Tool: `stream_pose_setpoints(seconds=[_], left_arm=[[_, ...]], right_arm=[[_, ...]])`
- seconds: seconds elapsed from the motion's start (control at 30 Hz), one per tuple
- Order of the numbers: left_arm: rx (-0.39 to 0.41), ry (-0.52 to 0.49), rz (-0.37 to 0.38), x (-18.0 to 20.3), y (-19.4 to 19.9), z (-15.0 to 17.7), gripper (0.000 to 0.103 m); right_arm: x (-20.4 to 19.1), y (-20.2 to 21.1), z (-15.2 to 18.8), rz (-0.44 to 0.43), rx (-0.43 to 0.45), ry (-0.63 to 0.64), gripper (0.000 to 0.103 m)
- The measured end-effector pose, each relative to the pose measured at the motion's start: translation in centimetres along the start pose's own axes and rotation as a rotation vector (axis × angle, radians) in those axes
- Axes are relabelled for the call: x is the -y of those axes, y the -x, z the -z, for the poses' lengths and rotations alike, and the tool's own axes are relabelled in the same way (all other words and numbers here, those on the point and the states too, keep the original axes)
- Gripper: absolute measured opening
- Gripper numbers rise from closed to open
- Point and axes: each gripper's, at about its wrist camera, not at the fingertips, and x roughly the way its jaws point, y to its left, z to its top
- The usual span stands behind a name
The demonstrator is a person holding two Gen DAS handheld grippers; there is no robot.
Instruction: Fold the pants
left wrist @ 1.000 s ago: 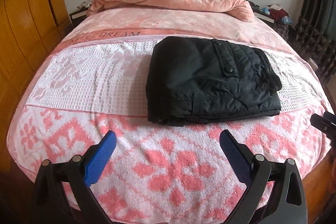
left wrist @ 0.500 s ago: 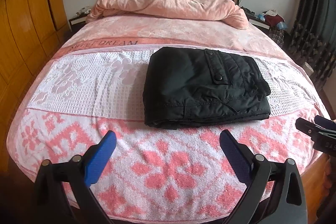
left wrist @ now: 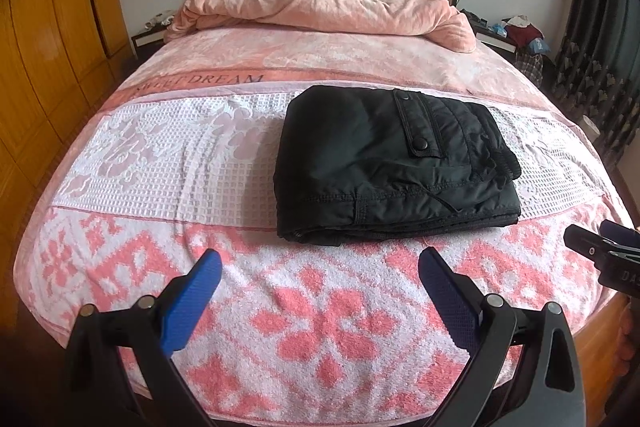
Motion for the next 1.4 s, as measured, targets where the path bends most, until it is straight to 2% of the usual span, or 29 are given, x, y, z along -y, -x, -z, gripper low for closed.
stream_pose_setpoints(seconds=[1.4], left_arm=[[-0.017, -0.008, 0.009, 0.1, -1.0, 0.2, 0.099]], right_arm=[[0.8, -1.1, 0.0, 0.005, -0.023, -0.004, 0.100]])
